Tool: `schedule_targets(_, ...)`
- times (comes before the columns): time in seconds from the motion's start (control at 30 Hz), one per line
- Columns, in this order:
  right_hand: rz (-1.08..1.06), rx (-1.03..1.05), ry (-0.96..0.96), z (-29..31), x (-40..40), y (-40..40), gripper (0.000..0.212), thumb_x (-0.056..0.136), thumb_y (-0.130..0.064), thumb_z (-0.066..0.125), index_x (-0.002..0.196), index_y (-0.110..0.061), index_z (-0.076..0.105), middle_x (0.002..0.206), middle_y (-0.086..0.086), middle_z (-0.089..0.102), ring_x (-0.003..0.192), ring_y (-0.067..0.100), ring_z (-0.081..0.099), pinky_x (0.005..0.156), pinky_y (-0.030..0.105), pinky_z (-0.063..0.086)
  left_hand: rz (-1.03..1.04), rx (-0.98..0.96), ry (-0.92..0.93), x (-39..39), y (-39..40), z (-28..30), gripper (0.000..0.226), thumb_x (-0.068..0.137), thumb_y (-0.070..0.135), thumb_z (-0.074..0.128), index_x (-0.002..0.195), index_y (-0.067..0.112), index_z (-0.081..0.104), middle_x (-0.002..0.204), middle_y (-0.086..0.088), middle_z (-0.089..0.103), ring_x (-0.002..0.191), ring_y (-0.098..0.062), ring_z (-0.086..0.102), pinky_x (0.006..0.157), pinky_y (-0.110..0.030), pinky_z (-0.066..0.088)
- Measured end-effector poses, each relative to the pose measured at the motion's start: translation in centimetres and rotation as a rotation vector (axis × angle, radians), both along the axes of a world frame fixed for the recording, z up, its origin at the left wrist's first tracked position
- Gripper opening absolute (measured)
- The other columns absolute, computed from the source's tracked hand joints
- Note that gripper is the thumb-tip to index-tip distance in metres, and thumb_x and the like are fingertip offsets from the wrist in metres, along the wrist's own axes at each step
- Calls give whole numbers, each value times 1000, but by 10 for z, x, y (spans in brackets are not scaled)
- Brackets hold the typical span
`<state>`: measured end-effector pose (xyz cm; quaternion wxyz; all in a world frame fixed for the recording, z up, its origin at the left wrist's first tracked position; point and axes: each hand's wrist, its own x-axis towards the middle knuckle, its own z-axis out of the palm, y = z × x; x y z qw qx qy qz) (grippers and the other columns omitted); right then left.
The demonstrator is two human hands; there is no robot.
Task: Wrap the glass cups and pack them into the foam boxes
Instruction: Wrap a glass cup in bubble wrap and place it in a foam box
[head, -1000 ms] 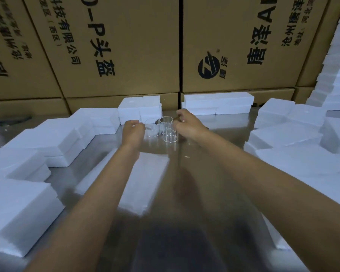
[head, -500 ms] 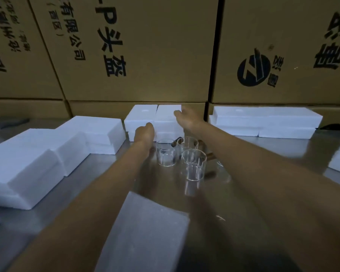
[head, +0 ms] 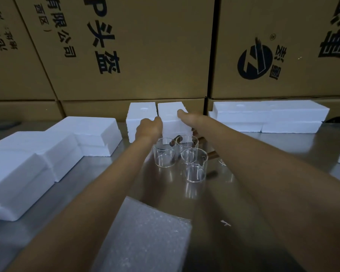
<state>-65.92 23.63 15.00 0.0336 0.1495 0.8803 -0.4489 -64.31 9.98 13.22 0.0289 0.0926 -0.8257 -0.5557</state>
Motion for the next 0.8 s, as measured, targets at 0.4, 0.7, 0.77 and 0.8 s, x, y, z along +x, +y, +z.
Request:
schedule_targets(0.4,-105,-454,226,36,47,18,46,88,-41,59,122,-11,54,105,6,62,82,19,61,63,30,51,-79,15,140,27,18,49,33,100,39,54,75,17,56,83,0,57,97,-28,60,98,-42,52)
schedule_targets(0.7,18,-520,160,95,166,12,35,83,-25,70,113,-17,56,96,6,64,81,20,66,61,27,60,-166,356,158,118,-1,76,52,81,48,78,117,23,50,104,3,55,91,-14,57,62,-28,49)
schedule_targets(0.77,12,-499,102,100,199,14,39,81,-31,74,114,-18,58,102,9,65,89,22,67,58,28,59,-199,435,105,146,-13,80,58,80,44,80,126,21,53,113,-1,58,99,-20,62,64,-33,59)
schedule_targets(0.8,1,-494,87,101,217,16,39,81,-35,76,112,-20,59,106,9,63,95,24,66,61,29,60,-228,455,74,160,-20,80,59,79,43,81,128,20,55,116,-1,59,103,-23,63,72,-38,63)
